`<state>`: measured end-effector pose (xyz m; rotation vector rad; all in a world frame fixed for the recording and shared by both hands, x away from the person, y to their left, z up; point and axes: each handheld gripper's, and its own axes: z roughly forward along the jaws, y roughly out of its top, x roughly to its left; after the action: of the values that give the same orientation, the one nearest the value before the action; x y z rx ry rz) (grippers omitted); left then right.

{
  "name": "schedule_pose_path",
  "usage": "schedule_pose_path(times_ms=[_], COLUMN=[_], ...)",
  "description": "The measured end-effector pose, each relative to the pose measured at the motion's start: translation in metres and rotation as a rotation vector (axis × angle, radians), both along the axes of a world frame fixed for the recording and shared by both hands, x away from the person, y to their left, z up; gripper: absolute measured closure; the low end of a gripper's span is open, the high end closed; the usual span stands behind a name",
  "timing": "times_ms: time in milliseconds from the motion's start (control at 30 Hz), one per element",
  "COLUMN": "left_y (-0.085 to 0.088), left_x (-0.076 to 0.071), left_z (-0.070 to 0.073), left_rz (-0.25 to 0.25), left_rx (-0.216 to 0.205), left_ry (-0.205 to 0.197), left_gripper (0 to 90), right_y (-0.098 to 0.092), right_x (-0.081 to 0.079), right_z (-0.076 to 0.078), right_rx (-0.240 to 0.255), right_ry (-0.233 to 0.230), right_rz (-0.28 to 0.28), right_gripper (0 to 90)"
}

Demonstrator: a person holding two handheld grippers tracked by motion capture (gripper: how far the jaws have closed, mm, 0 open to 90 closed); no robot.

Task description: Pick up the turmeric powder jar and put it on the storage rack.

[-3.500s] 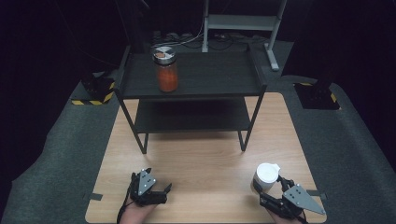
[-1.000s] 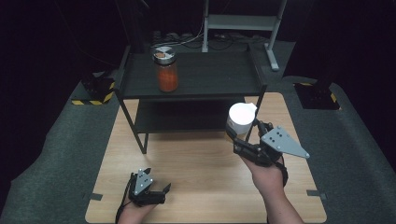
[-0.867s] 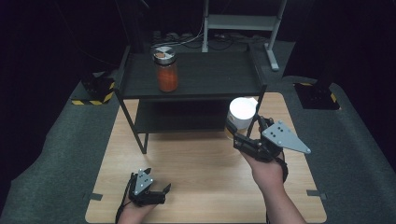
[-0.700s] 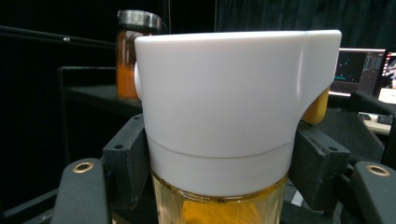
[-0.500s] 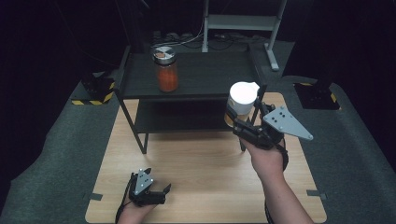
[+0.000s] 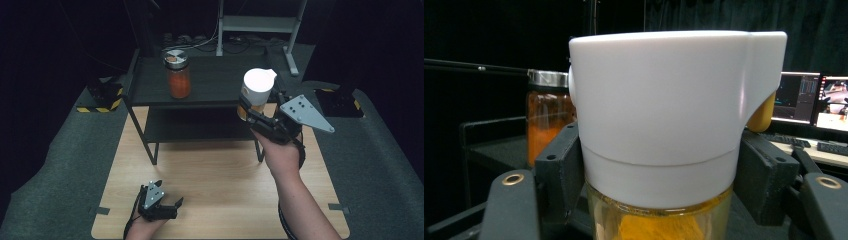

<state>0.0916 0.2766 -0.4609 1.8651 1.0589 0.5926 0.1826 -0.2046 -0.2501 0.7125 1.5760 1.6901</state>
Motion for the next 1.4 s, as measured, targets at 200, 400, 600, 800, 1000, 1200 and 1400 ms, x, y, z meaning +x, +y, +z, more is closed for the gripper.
schedule_pose_path(times_ms=[200, 400, 600, 800, 1000, 1200, 1400], left_y=[0.0, 0.001, 0.002, 0.003, 0.004, 0.004, 0.004], left_x=[-0.001, 0.0, -0.001, 0.0, 0.0, 0.0, 0.0], left_z=[-0.001, -0.001, -0.001, -0.001, -0.002, -0.002, -0.002], left_rz=[0.0, -0.002, -0.001, -0.003, -0.003, -0.001, -0.003], left_rx=[-0.003, -0.006, -0.014, -0.018, -0.021, -0.025, -0.024], left_ry=[-0.004, -0.003, -0.003, -0.002, -0.003, -0.003, -0.003], left_gripper=[1.9, 1.9, 1.9, 1.9, 1.9, 1.9, 1.9], right_y=[0.011, 0.018, 0.026, 0.03, 0.032, 0.036, 0.037], right_x=[0.005, 0.015, 0.029, 0.039, 0.048, 0.053, 0.058], right_z=[0.009, 0.017, 0.022, 0.022, 0.019, 0.014, 0.012], right_rx=[0.01, 0.016, 0.02, 0.019, 0.021, 0.018, 0.025], right_ry=[-0.015, -0.011, -0.013, -0.008, 0.011, 0.014, 0.02], right_rz=[-0.007, -0.017, -0.029, -0.042, -0.05, -0.048, -0.048], right_gripper=[30.1, 30.1, 30.1, 30.1, 30.1, 30.1, 30.0])
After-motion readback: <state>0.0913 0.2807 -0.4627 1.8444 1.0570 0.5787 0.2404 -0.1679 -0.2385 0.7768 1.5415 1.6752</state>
